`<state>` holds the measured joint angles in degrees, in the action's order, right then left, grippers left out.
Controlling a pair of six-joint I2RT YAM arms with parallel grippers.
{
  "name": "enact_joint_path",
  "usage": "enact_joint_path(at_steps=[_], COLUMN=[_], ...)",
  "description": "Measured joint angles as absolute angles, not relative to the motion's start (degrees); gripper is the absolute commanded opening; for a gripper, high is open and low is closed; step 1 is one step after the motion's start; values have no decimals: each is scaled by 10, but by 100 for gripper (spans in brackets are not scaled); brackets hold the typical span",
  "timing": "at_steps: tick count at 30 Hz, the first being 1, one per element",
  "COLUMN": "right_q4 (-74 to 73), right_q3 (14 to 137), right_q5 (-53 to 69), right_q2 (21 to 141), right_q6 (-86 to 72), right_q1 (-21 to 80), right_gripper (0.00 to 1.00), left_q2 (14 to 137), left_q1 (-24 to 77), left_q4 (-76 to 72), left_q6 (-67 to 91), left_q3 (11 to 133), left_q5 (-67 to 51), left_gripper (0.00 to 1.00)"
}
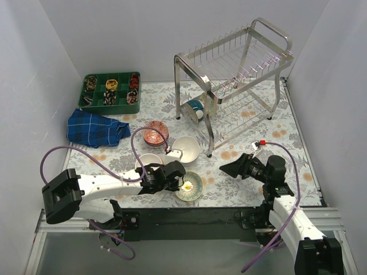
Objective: Unload the bowls from the dish rack
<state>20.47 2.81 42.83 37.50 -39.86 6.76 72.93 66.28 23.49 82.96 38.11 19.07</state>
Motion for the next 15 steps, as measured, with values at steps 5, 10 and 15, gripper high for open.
enact_joint_path(at_steps=[5,10,15], right_q4=[196,194,194], right_q3=[37,66,116], right_q5=[415,401,374], right_q2=[375,396,445], right_q6=[-382,-366,-338], right_q1=[68,68,68], right_gripper=[86,87,87], left_q2=[730,728,695], left_q1=[647,639,639], left_q4=[237,251,280], left_q6=[835,839,841], left_q3=[380,380,381], left_q5=[184,179,177], left_gripper=[27,52,72])
